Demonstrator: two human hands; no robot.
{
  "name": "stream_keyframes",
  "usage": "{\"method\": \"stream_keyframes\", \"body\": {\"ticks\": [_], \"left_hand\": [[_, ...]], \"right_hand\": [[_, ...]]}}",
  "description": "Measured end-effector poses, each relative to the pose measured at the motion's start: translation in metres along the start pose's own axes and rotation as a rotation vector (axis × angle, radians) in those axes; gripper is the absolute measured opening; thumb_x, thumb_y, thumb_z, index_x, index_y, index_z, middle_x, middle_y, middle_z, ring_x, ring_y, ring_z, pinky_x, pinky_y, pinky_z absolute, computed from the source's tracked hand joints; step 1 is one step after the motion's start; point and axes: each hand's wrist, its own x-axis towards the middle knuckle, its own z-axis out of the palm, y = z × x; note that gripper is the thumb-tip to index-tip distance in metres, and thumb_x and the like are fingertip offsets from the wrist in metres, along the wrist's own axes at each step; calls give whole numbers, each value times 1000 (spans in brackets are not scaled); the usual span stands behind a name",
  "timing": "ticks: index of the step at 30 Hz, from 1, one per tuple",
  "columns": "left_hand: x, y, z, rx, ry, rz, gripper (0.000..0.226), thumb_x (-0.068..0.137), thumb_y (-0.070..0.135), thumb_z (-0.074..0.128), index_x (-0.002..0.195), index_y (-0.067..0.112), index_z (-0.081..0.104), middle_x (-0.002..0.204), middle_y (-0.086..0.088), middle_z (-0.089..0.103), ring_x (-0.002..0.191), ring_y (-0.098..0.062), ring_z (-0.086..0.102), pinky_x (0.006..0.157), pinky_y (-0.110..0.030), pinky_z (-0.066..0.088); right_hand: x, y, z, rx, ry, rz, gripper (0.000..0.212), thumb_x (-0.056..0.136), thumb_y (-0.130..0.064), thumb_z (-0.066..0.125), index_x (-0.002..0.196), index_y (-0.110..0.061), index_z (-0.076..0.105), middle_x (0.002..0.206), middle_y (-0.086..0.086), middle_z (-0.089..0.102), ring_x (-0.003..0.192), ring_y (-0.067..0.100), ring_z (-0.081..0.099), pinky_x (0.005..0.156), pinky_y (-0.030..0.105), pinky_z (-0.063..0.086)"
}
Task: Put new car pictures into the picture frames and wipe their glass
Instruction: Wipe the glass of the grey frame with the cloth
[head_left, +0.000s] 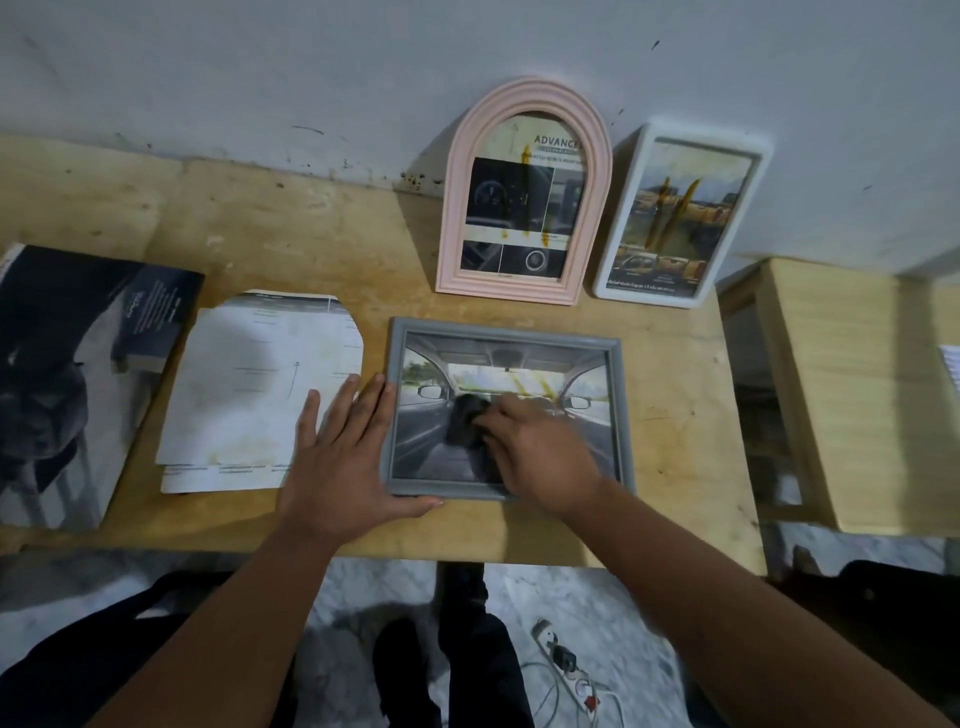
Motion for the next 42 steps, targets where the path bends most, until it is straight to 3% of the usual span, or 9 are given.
{"method": "stream_keyframes", "body": {"ticks": [6, 10, 15, 20, 24, 27, 30, 38, 42], "left_hand": [[-1, -1, -1, 10, 3, 4, 139, 62, 108, 26, 164, 16, 6, 173, -1, 2, 160, -22, -1, 125, -62, 10], [0, 0, 0, 8, 5, 0, 139, 62, 108, 28, 164, 16, 5, 173, -1, 3, 160, -22, -1, 125, -62, 10], [0, 1, 0, 24, -1, -5, 140, 62, 108, 26, 164, 16, 4, 173, -1, 2, 160, -22, -2, 125, -61, 9], [0, 1, 0, 14, -2, -1, 140, 61, 108, 29, 164, 16, 7, 173, -2, 5, 160, -22, 1, 125, -61, 9], [0, 1, -1, 10, -1, -3, 140, 61, 108, 30, 164, 15, 7, 173, -2, 5, 160, -23, 1, 125, -62, 11], [1, 1, -1, 7, 7, 0, 140, 62, 107, 30, 164, 15, 8, 173, -2, 6, 160, -23, 2, 125, -62, 11], [0, 2, 0, 4, 17, 3, 139, 62, 107, 33, 164, 16, 8, 173, -1, 6, 160, -22, 2, 125, -62, 11], [-1, 2, 2, 14, 11, 1, 140, 61, 107, 34, 164, 16, 6, 173, 0, 6, 160, -21, 1, 125, -61, 11], [-1, 1, 1, 7, 16, -2, 140, 61, 107, 33, 164, 16, 8, 173, 0, 6, 160, -22, 2, 125, -61, 11]], "right_hand": [[-20, 8, -31, 316, -236, -16, 30, 100, -25, 55, 126, -24, 71, 122, -2, 70, 105, 19, 65, 91, 38, 54], [15, 26, -28, 149, 73, 81, 32, 99, -23, 55, 128, -20, 68, 121, 2, 64, 99, 28, 66, 78, 42, 56], [1, 21, -11, -11, 6, 35, 30, 97, -21, 57, 124, -17, 70, 114, 7, 61, 88, 35, 66, 60, 41, 53], [-36, 24, -19, 45, -179, 1, 40, 96, -29, 43, 127, -22, 67, 119, 1, 61, 95, 29, 66, 72, 43, 58], [-31, 26, -43, 223, -366, -4, 28, 97, -21, 56, 119, -20, 73, 113, 1, 70, 98, 23, 66, 84, 39, 54], [-1, 44, -58, 353, -149, 140, 26, 99, -17, 61, 122, -18, 72, 114, 3, 73, 103, 21, 66, 92, 34, 51], [35, 55, -48, 232, 87, 190, 29, 100, -16, 58, 126, -14, 69, 113, 9, 66, 101, 32, 64, 86, 42, 53], [12, 35, -14, 8, 39, 111, 30, 100, -21, 52, 126, -16, 67, 114, 8, 58, 85, 37, 64, 62, 45, 54], [-32, 23, -14, 38, -88, -23, 33, 97, -23, 53, 125, -19, 68, 113, 4, 62, 88, 30, 65, 65, 42, 57]]}}
